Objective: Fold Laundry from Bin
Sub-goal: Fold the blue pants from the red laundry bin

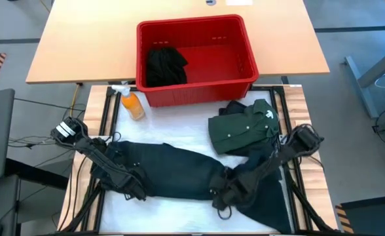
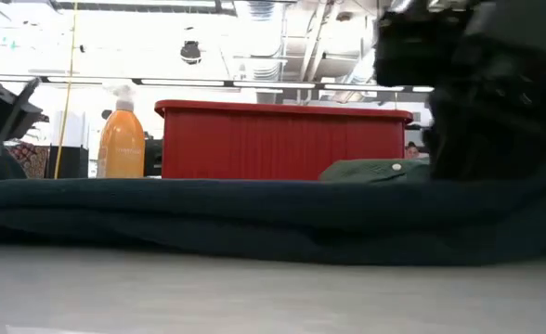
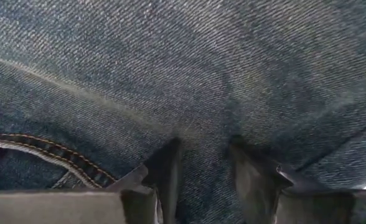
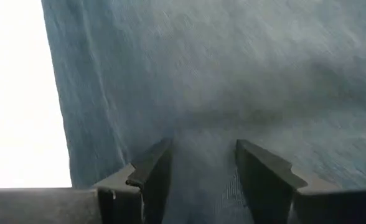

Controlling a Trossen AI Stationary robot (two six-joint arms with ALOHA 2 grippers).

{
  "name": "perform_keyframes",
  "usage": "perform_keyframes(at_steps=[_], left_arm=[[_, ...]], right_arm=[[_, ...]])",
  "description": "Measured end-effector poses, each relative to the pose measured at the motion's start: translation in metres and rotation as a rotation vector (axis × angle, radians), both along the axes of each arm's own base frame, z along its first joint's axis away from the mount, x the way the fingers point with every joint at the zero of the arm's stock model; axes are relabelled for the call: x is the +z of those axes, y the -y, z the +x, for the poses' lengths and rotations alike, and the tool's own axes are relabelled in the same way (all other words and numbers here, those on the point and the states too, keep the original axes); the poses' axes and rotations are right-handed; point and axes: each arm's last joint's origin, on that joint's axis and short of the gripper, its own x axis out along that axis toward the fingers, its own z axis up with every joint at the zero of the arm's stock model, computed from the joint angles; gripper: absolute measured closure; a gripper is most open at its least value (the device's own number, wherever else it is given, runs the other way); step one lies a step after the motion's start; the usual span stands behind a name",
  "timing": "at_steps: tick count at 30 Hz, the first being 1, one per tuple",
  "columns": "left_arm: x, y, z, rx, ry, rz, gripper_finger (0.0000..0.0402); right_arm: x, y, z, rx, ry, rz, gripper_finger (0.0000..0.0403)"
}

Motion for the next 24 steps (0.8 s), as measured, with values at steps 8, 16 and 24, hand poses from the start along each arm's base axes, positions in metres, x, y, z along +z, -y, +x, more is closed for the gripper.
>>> perform_keyframes(at_steps=[8,16,24], left_arm=[[-0.013,-0.014,-0.022,-0.028,-0.183,-0.035,0.0276],[-0.015,-0.015,-0.024,-0.1,-0.207,-0.06,0.0276],[-0.015,-0.015,-0.024,-0.102,-0.203,-0.059,0.0276]], right_arm=[[0.096,0.023,-0.051,-0.034,-0.022,0.173,0.0197],[0.141,0.063,-0.121,-0.511,0.083,0.023,0.0219],[0.152,0.084,-0.128,-0.628,0.095,0.047,0.0235]])
